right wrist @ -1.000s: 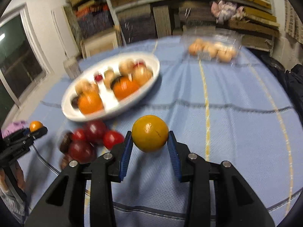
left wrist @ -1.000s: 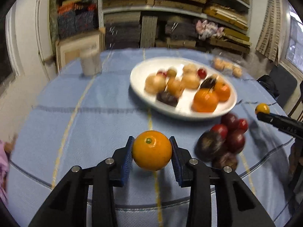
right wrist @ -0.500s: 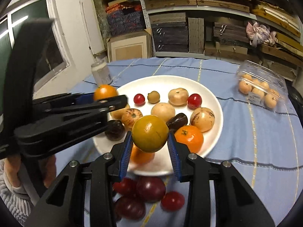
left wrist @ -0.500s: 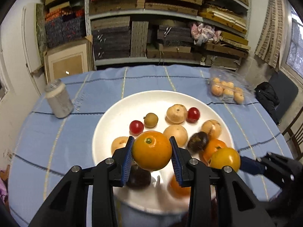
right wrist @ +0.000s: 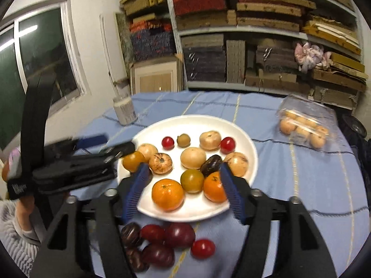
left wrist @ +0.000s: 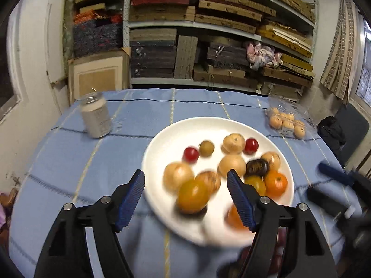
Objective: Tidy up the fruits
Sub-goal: 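Lower the orange and yellow tomato onto the plate and open both tools, then move both open tools back toward the tomatoes on the cloth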
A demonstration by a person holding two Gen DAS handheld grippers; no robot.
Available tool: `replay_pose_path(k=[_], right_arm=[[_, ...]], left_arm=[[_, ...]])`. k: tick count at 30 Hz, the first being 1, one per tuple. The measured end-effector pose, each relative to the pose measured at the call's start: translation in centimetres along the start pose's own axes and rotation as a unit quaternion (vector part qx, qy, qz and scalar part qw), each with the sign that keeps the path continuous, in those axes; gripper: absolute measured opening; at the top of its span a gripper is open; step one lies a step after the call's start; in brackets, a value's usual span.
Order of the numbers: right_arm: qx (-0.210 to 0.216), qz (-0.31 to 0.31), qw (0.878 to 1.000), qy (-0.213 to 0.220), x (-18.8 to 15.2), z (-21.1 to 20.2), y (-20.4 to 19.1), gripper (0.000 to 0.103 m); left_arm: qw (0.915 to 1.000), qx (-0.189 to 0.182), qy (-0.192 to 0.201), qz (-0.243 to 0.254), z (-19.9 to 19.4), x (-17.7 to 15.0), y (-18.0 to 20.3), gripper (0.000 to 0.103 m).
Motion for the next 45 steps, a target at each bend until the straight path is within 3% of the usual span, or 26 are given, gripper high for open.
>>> replay_pose_path(k=[2, 6, 10, 13, 24, 45], right_arm=[[0.001, 0.021, 0.999, 0.025, -1.0, -2.8, 1.0, 0.084], [0.011, 0.089, 0.996, 0.029, -4.7, -5.6, 4.0, 0.084], [0.002, 0.152, 0.988, -0.005, -8.3, -5.9, 7.3, 0.085], [-0.002, 0.167, 0.986, -0.009, -8.7, -5.6, 8.1, 0.085], [-0.008, 0.161, 0.987, -0.024, -9.1, -4.7, 7.9, 0.089], [-0.022, 0.103, 0.994, -0.042, -9.9, -3.3, 5.8, 0.090]], left_arm=[[0.9999, 0.014, 0.006, 0.003, -2.4, -1.8, 0.3, 0.076], [0.9991, 0.041, 0.005, 0.004, -6.0, -5.6, 2.2, 0.083], [0.9983, 0.058, -0.001, 0.008, -7.4, -8.0, 3.8, 0.087], [0.9978, 0.062, 0.004, 0.022, -7.6, -8.2, 4.5, 0.087], [0.9963, 0.076, -0.013, 0.039, -6.2, -9.0, 4.5, 0.087], [0.9937, 0.095, -0.009, 0.059, -6.1, -8.8, 4.9, 0.092]])
Point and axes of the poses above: each gripper's, at about its wrist camera, not at the fingertips, and z roughly the way its jaws point, y to its right, x to its top, the point moved 5 cm from there along z, roughly the way its jaws point, and after that the axes turned 9 degrees about z, right-handed, at the moved point
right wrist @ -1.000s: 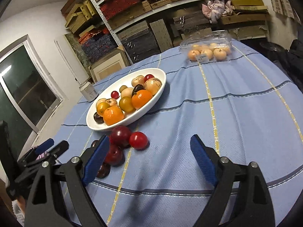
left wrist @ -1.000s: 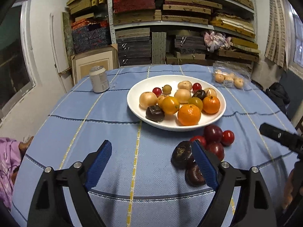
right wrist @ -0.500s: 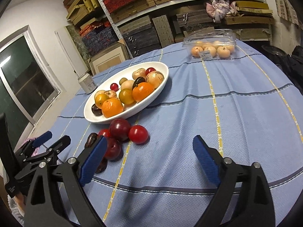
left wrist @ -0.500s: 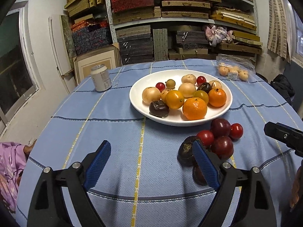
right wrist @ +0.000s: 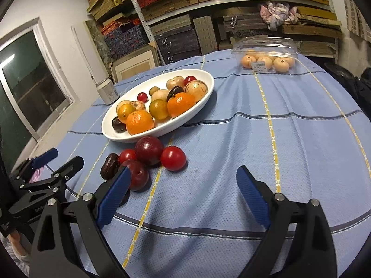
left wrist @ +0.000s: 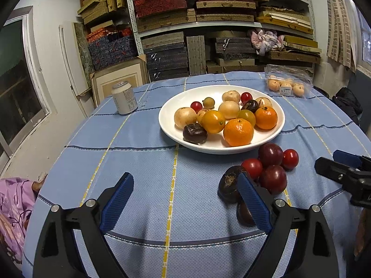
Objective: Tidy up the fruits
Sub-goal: 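Move both open tools back toward the tomatoes on the cloth, then grasp the dark brown tomato with the left tool while the right tool grasps a red tomato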
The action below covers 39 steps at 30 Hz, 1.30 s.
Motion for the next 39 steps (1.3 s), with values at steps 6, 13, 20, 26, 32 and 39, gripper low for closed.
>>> replay_pose_path(k=[6, 13, 20, 26, 32, 39], right_arm=[[-0.009, -0.056, 0.998, -0.014, -0.2, 1.8, -1.9, 0.090], [-0.014, -0.074, 0.997, -0.028, -0.3, 2.7, -2.3, 0.078], [-0.013, -0.068, 0.996, -0.049, 0.7, 4.6, -2.0, 0.056], [0.008, -0.036, 0.997, -0.070, 1.1, 5.9, -1.4, 0.056], [0.028, -0.027, 0.996, -0.078, 0.9, 5.7, -1.2, 0.048], [0.028, -0.028, 0.996, -0.083, 0.7, 5.7, -1.2, 0.044]], left_arm=[[0.9998, -0.017, -0.010, 0.001, 0.5, -0.3, 0.1, 0.092], [0.9983, -0.049, -0.027, 0.013, 1.5, -1.1, 1.0, 0.092], [0.9961, -0.078, -0.041, 0.000, 3.0, -1.2, 1.2, 0.092], [0.9939, -0.100, -0.044, 0.008, 4.6, -0.4, 2.3, 0.092], [0.9882, -0.142, -0.057, -0.006, 6.0, -0.7, 2.6, 0.080], [0.9833, -0.169, -0.067, 0.003, 6.3, -1.1, 3.1, 0.028]])
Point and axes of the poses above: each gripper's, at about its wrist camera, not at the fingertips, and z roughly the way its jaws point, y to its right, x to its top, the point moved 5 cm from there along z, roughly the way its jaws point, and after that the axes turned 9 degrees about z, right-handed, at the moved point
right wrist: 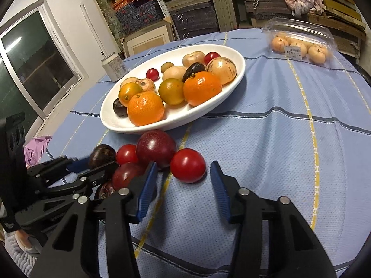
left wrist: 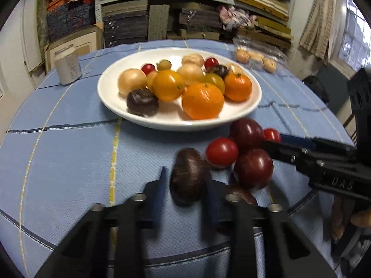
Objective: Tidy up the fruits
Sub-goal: 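Grasp the dark brown tomato with the left tool while the right tool grasps a red tomato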
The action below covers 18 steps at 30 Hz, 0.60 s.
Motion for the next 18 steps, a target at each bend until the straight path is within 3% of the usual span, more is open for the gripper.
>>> replay_pose_path(k=[5, 7, 18], right_arm=[[-0.003, -0.005, 1.000, 0.002, -0.2, -0.1, -0.3, 0.041], [-0.014, -0.007, 1.000, 0.004, -0.2, -0.3, -0.2, 0.030], [0.001, 0.022, 1.000, -0.004, 0.0, 0.3, 0.7, 0.032]], left_arm=[[1.0000, 0.002, 0.007, 0.001, -0.3, 0.0, 0.1, 0.025], [0.9997, 0.017, 0.014, 0.010, -0.8, 0.1, 0.3, 0.025], [0.9986, 0.042, 0.019, 0.026, -1.3, 0.2, 0.8, 0.025]])
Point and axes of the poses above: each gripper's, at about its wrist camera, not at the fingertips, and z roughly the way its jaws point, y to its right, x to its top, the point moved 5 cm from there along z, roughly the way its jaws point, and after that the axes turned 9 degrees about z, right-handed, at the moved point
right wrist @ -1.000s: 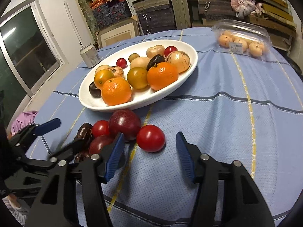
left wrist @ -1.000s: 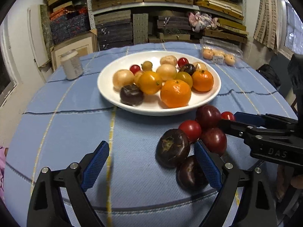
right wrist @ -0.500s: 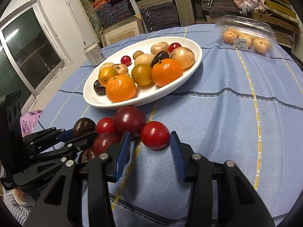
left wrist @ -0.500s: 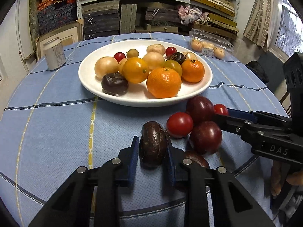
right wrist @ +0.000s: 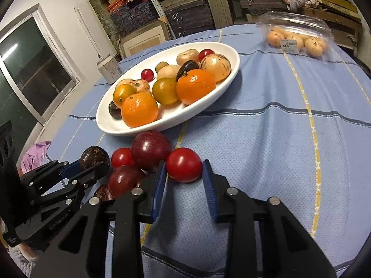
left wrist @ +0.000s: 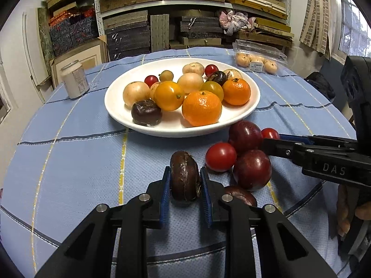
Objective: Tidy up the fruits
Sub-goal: 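Grasp the dark brown tomato with the left tool while the right tool grasps a red tomato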
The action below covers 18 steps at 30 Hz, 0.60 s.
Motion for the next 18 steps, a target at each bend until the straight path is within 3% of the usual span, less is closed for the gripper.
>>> replay_pose_path(k=[11, 18], right_arm=[[-0.003, -0.024, 1.000, 0.005, -0.5, -1.2, -0.7, 0.030], [0.014, -0.007, 0.998, 0.054, -0.1, -5.2, -0.7, 0.030]], left_arm=[[0.9996, 0.016, 0.021, 0.004, -1.6, 0.1, 0.2, 0.025], [0.9984, 0.025, 0.050, 0.005, -3.5, 1.5, 0.2, 0.025]])
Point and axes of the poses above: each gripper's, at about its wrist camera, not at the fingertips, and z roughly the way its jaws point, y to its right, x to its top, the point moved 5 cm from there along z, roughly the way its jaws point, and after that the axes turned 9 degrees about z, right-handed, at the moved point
